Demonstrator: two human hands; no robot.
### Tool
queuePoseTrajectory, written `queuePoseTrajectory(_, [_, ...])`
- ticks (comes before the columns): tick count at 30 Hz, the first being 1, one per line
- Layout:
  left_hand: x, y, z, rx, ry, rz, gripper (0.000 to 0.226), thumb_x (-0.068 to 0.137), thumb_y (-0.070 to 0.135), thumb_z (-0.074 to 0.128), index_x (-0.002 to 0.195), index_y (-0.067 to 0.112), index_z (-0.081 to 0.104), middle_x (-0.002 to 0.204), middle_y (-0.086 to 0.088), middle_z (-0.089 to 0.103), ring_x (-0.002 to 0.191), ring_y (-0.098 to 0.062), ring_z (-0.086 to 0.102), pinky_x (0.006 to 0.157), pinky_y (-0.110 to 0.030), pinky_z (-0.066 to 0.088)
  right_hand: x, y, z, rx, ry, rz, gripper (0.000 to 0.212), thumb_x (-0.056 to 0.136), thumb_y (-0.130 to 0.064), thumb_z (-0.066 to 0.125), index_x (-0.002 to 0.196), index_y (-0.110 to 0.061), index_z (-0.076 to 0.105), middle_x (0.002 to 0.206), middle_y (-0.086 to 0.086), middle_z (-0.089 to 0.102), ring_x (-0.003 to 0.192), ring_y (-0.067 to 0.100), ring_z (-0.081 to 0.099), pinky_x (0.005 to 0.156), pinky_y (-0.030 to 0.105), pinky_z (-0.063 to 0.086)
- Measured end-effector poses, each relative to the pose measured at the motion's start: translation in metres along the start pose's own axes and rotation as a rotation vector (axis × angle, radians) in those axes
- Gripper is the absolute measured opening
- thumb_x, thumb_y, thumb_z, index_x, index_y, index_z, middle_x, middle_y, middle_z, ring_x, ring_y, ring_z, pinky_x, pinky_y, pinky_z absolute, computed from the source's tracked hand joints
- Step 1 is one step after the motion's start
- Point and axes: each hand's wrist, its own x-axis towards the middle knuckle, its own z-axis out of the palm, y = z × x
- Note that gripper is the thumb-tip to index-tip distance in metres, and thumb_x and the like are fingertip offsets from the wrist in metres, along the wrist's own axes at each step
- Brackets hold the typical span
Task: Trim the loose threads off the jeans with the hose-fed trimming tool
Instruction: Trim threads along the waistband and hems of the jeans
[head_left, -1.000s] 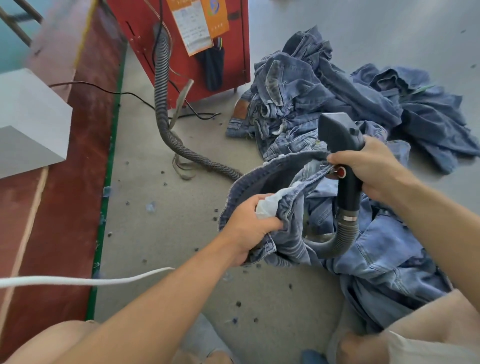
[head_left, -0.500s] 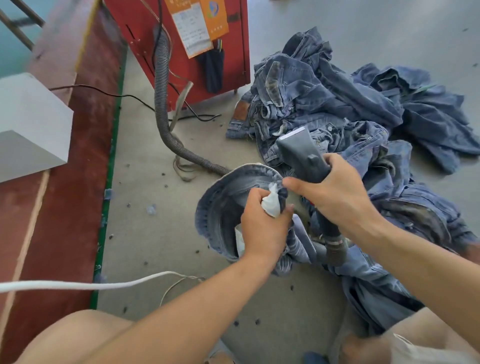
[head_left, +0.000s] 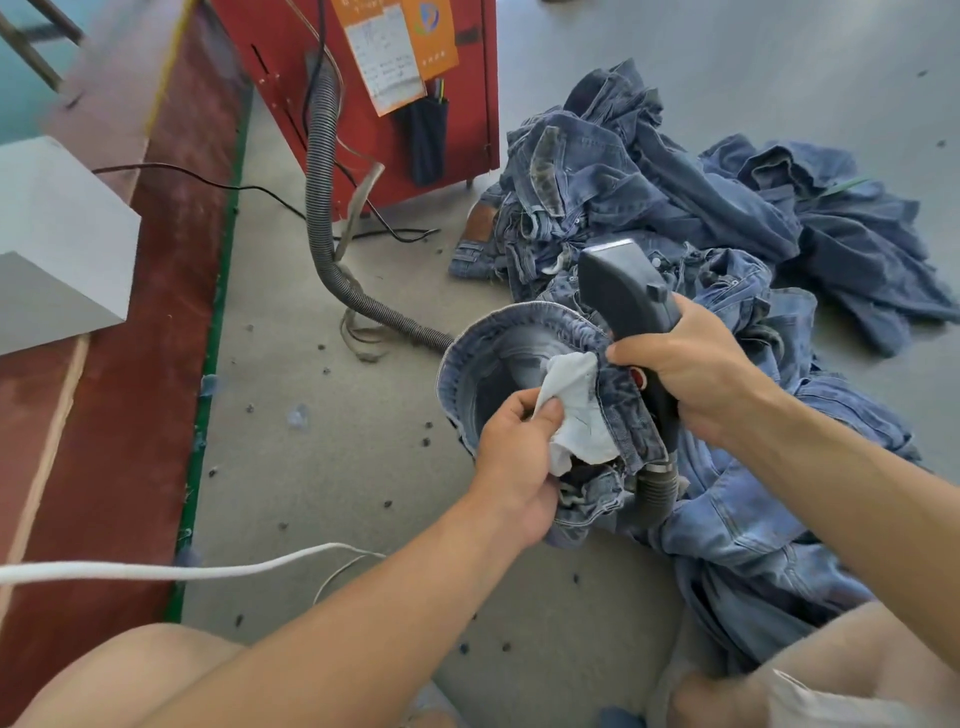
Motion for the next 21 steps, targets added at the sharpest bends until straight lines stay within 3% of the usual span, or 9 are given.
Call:
queuePoseTrajectory(4, [0.000,0.004,-0.003,-0.063,-0.007,-0.060,0.022,0.105,-0.001,0.046,0.111,0.009,0.065,0.097,-0.010,0.074,0.078,-0.021,0.071,0.066,-0.033,0.060,0.004,0.002,0.000,-0.198,-0.028,-0.006,0.035,0.076,-0.003,0.080,0.104,-0.012,0.061,0.083,0.006,0.063,0.070,0.020,0.059,0.064,0.035,0.049])
queuePoseTrajectory(7, [0.000,0.007,-0.006,-0.085,-0.004,-0.087,0.031,0.104,-0.008,0.042,0.119,0.008,0.064,0.113,-0.018,0.071,0.091,-0.029,0.070,0.080,-0.041,0.060,0.005,0.001,0.000,-0.276,-0.034,-0.009,0.037,0.078,-0.004,0.079,0.108,-0.013,0.059,0.086,0.009,0.065,0.061,0.015,0.060,0.053,0.030,0.050])
queuePoseTrajectory(9, [0.002,0.008,-0.009,-0.127,-0.012,-0.125,0.038,0.102,-0.009,0.039,0.129,0.003,0.062,0.127,-0.024,0.067,0.110,-0.038,0.068,0.095,-0.049,0.057,0.005,-0.001,-0.002,-0.330,-0.034,-0.016,0.036,0.080,-0.003,0.078,0.107,-0.015,0.058,0.088,0.012,0.066,0.053,0.009,0.059,0.047,0.025,0.050])
queuePoseTrajectory(12, [0.005,0.011,-0.011,-0.161,-0.062,-0.188,0.046,0.097,0.008,0.042,0.139,-0.001,0.058,0.143,-0.027,0.057,0.136,-0.044,0.052,0.115,-0.055,0.042,0.003,-0.001,-0.002,-0.393,-0.056,-0.037,0.035,0.081,-0.003,0.077,0.108,-0.014,0.057,0.093,0.016,0.067,0.060,0.018,0.061,0.056,0.034,0.051])
queuePoseTrajectory(15, [0.009,0.012,-0.011,0.002,-0.102,-0.157,0.051,0.097,0.033,0.065,0.136,0.000,0.062,0.138,-0.028,0.061,0.132,-0.044,0.055,0.116,-0.057,0.040,-0.002,-0.001,0.000,-0.411,-0.067,-0.074,0.036,0.081,-0.001,0.077,0.108,-0.015,0.057,0.091,0.017,0.067,0.060,0.020,0.060,0.056,0.034,0.048])
queuePoseTrajectory(18, [0.011,0.006,-0.009,0.103,-0.052,-0.078,0.032,0.099,0.024,0.068,0.124,0.005,0.069,0.121,-0.022,0.072,0.119,-0.041,0.066,0.107,-0.056,0.050,-0.005,0.001,-0.002,-0.396,-0.052,-0.092,0.036,0.079,0.001,0.077,0.104,-0.016,0.057,0.085,0.014,0.065,0.052,0.012,0.058,0.048,0.025,0.047])
queuePoseTrajectory(21, [0.014,0.003,-0.011,0.031,-0.070,-0.065,0.026,0.105,0.015,0.056,0.127,0.010,0.068,0.130,-0.021,0.068,0.121,-0.039,0.064,0.110,-0.057,0.046,-0.006,0.003,-0.003,-0.387,-0.060,-0.077,0.036,0.080,0.000,0.078,0.104,-0.015,0.056,0.084,0.015,0.066,0.049,0.009,0.058,0.046,0.021,0.048])
